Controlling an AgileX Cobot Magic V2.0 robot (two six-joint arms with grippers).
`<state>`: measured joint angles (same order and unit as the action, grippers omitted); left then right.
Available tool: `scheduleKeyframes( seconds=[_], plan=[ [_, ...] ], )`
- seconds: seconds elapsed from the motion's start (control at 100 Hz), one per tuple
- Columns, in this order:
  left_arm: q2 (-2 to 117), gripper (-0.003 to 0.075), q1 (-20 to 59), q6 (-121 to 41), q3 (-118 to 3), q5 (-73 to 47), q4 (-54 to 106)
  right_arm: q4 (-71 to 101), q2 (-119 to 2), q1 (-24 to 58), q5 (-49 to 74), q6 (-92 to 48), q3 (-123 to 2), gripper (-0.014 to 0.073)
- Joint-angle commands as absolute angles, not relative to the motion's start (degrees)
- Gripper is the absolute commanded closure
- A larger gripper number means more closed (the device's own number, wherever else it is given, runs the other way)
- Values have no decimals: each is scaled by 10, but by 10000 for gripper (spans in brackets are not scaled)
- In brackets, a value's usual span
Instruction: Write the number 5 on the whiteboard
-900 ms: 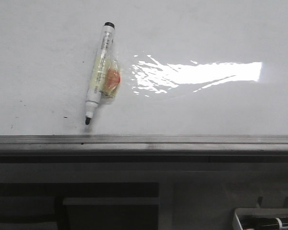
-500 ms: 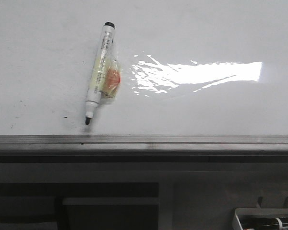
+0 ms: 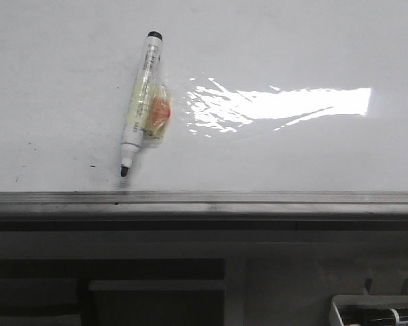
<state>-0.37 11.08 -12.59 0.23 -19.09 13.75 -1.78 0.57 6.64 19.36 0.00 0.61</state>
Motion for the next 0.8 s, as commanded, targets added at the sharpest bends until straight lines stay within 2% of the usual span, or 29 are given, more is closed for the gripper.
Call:
scheduleKeyframes(
  seconds=[0.0,0.19,0.24,0.28,0.42,0.56,0.69,0.79],
  plan=[
    [-19,741,109,-120,13,-153,146,-26,16,63,184,0,21,655],
    [-19,741,109,-120,13,-139,153,-26,16,63,146,0,21,655],
    [-19,741,109,-120,13,-109,208,-20,16,63,113,0,21,655],
    [-19,741,110,-120,13,-77,324,0,16,63,79,0,21,655],
    [-19,741,110,-120,12,19,552,180,16,63,-21,0,21,655],
    [-19,741,110,-120,12,19,691,245,16,63,-15,0,21,655],
    [-19,741,110,-127,5,8,698,296,16,63,-25,0,12,655],
    [-12,741,112,-148,-32,-25,626,292,15,63,0,0,-29,655]
  ],
)
